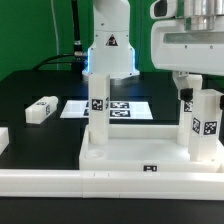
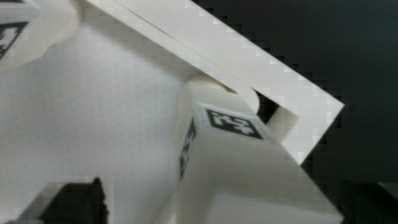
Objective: Assemble desk
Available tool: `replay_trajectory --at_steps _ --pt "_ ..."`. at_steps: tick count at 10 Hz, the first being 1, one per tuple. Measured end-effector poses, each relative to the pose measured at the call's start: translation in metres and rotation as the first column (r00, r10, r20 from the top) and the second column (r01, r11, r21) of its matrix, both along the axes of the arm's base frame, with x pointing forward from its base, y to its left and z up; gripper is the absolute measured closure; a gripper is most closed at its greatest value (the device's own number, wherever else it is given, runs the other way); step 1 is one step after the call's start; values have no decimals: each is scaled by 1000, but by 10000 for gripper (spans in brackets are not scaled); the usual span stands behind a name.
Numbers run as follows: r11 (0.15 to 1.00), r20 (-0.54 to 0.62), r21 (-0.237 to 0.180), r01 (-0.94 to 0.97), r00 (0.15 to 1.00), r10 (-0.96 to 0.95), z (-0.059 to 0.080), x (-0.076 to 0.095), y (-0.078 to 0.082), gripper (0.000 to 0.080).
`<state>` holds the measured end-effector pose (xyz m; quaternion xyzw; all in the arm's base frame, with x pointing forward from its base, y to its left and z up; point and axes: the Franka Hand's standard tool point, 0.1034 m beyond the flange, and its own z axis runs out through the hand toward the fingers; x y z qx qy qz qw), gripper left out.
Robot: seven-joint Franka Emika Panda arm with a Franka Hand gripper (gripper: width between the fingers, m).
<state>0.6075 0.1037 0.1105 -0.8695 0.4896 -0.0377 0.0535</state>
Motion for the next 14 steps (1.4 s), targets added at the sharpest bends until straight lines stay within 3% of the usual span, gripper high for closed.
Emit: replay_trajectory --at_steps 2,6,9,14 --pt "999 1 -5 -37 999 37 0 1 1 151" --pt "919 17 -63 -389 920 391 2 6 0 151" --pt "793 10 -99 -602 796 606 1 6 1 151" --pt "489 -51 -161 -857 502 863 1 4 5 151"
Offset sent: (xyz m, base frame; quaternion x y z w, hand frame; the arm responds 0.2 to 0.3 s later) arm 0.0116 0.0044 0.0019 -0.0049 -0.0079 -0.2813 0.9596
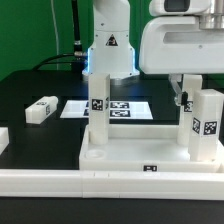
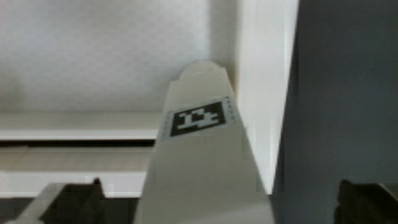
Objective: Assemble desk
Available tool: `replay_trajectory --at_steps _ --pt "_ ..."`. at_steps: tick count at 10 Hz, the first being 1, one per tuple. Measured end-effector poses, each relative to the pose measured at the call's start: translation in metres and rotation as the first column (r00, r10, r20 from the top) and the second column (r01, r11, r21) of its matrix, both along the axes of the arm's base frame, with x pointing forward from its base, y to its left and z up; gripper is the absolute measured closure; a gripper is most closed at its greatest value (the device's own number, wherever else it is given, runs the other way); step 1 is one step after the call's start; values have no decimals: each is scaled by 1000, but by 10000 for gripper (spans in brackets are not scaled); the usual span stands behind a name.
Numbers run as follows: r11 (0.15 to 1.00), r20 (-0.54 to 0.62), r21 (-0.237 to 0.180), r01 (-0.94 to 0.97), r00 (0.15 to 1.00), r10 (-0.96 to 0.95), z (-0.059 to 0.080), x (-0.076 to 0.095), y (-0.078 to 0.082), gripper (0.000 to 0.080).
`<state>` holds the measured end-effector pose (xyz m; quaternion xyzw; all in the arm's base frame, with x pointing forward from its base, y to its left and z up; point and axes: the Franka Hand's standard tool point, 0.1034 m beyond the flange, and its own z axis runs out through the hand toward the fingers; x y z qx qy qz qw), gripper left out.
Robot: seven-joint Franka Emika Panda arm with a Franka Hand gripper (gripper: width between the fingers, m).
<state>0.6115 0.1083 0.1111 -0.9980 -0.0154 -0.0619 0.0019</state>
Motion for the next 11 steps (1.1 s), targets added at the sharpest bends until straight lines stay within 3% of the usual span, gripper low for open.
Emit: replay_trajectory --at_steps 2,3,4,8,11 --pt "1000 0 -4 -22 1000 22 0 0 -2 387" --pt "1000 0 -4 -21 1000 21 0 0 -2 387" --pt "1000 0 -4 -21 1000 21 0 0 -2 511" --pt "1000 0 -2 2 1000 -2 0 0 -2 511" --pt "951 -11 50 304 953 -304 0 1 -5 509"
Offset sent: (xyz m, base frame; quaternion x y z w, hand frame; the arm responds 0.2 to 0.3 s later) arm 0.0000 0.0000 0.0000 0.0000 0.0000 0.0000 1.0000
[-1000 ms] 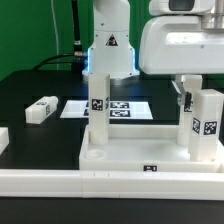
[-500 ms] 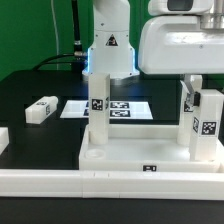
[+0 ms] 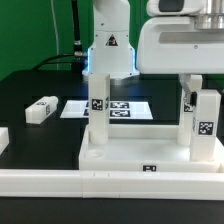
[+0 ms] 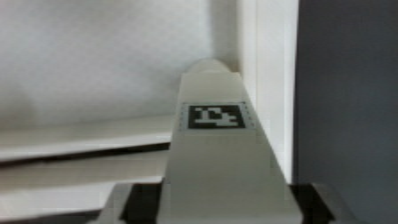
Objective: Assemble desk
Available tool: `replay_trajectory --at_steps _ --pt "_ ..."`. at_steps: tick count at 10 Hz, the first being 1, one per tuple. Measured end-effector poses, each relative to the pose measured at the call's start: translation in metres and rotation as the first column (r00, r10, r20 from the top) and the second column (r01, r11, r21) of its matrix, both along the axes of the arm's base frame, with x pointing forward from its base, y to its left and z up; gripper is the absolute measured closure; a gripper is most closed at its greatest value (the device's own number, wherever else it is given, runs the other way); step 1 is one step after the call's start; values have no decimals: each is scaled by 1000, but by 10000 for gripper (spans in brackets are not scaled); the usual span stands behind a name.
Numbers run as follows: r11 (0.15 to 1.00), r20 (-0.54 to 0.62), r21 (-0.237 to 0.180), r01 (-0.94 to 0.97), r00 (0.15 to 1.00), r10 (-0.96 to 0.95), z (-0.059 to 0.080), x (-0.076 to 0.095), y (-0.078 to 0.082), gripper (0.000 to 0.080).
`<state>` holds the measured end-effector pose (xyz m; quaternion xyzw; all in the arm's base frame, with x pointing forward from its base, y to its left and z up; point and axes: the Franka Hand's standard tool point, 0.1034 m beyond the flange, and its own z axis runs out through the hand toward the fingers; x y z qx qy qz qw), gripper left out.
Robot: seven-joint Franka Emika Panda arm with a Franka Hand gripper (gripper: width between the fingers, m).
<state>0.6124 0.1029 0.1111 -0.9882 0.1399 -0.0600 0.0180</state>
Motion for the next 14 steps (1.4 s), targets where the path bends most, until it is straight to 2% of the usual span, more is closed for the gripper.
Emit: replay_trajectory --at_steps 3,5,7,10,11,13,14 --pt "958 -12 36 284 959 -283 0 -1 0 509" --pt "869 -33 63 490 872 -489 0 -2 0 509" --pt "728 -73 80 681 732 -677 0 -3 2 509" --pt "593 -100 89 800 600 -794 0 -2 2 509" --pt "585 -101 89 806 592 -800 0 -2 2 509" --pt "628 -94 87 773 634 -767 0 -2 1 482" --pt "651 -91 85 754 656 -749 0 -2 1 304"
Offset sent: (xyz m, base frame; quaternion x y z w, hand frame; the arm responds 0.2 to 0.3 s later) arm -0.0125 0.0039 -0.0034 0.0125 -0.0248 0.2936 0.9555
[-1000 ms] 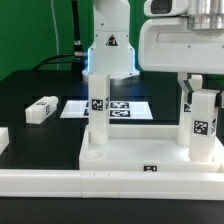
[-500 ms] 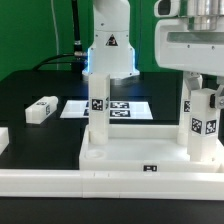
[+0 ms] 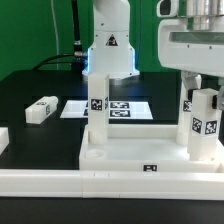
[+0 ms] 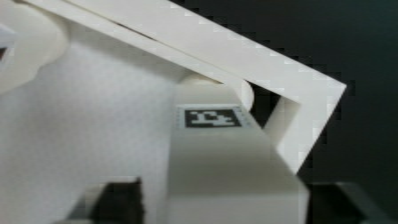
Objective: Assemble desk
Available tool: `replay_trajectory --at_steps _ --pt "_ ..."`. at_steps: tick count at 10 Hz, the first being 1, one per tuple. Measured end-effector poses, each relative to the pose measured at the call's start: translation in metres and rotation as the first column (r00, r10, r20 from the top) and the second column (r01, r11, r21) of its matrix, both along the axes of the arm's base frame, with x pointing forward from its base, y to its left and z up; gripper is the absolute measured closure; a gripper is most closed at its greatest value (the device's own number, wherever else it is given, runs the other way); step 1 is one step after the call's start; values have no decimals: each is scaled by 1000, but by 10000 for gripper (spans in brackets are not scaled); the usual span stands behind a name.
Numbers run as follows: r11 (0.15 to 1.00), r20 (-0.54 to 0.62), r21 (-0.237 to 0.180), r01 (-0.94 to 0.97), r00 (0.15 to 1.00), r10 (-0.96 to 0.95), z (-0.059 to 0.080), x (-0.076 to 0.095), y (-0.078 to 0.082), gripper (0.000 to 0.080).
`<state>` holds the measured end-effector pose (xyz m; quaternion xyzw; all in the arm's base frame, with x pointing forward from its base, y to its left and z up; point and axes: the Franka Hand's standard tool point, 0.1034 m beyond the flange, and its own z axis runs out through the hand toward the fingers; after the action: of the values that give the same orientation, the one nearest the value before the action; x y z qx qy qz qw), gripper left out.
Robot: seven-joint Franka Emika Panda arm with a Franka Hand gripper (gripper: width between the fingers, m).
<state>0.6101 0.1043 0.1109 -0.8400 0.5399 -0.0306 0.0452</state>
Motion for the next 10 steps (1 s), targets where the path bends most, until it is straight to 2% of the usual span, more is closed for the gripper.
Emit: replay_trajectory --at_steps 1,2,3,5,6,8,10 --pt "996 0 -17 -91 996 91 -1 -1 0 304" --pt "982 0 -31 -184 983 184 -1 -1 0 180" --pt "970 1 -37 -240 971 240 -1 -1 0 159" --pt "914 2 -56 -401 916 402 -1 0 0 152" --pt "859 1 -69 -508 861 509 0 0 -2 152" --pt "786 2 -87 -612 789 614 0 1 1 150" --pt "671 -12 -110 -733 676 737 0 2 -1 150"
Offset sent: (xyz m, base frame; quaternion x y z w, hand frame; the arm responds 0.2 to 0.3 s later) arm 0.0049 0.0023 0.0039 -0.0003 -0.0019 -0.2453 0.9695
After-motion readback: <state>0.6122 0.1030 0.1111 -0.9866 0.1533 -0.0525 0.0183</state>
